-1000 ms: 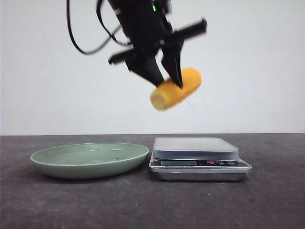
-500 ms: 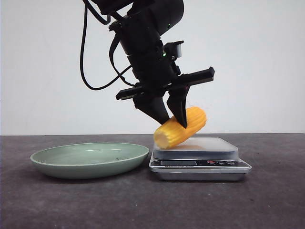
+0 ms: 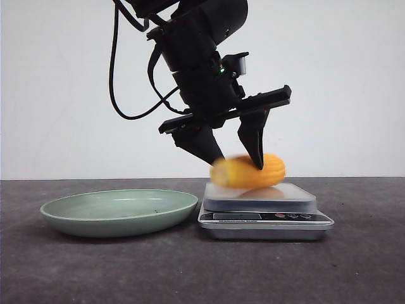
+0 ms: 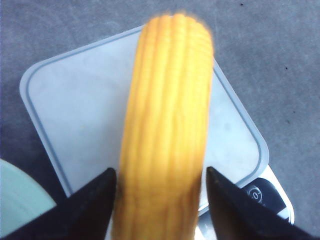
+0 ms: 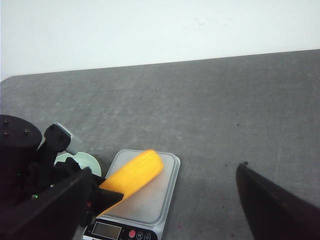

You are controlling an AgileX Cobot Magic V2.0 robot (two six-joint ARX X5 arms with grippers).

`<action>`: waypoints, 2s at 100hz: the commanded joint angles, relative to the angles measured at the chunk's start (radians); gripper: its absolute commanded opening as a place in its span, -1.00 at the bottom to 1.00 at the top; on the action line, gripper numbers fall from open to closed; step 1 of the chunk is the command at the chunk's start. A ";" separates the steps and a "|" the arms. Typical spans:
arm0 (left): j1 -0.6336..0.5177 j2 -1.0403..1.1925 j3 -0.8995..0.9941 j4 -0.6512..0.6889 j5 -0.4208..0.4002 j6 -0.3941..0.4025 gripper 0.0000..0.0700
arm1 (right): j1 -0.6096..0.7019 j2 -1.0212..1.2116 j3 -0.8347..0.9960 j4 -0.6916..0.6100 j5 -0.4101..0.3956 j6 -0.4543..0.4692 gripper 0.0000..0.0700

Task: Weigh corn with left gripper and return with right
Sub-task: 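Lower the corn onto the scale and open the left gripper, then raise the left gripper away from the scale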

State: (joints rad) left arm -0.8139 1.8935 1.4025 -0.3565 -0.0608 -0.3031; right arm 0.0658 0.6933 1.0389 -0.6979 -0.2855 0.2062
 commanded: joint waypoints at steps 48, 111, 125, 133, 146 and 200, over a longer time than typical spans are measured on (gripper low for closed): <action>-0.019 -0.136 0.221 -0.148 -0.014 0.093 0.03 | 0.004 0.004 0.023 0.008 -0.002 -0.011 0.67; -0.011 -0.922 0.221 -0.564 -0.359 0.196 0.01 | 0.010 0.004 0.023 -0.047 -0.051 -0.054 0.67; -0.011 -1.077 0.220 -0.757 -0.436 0.122 0.00 | 0.051 0.012 0.023 -0.033 -0.075 -0.037 0.67; -0.011 -1.166 0.220 -0.851 -0.485 0.070 0.00 | 0.082 0.023 0.023 -0.026 -0.065 -0.037 0.68; -0.011 -1.297 0.220 -0.947 -0.520 0.004 0.00 | 0.135 0.054 0.023 0.032 -0.032 -0.025 0.84; 0.029 -1.471 0.156 -1.096 -0.534 -0.120 0.00 | 0.433 0.515 0.024 0.297 0.146 0.044 0.84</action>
State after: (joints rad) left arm -0.7807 0.4191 1.5570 -1.4212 -0.5972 -0.4191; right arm 0.4782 1.1461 1.0466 -0.4252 -0.1596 0.2237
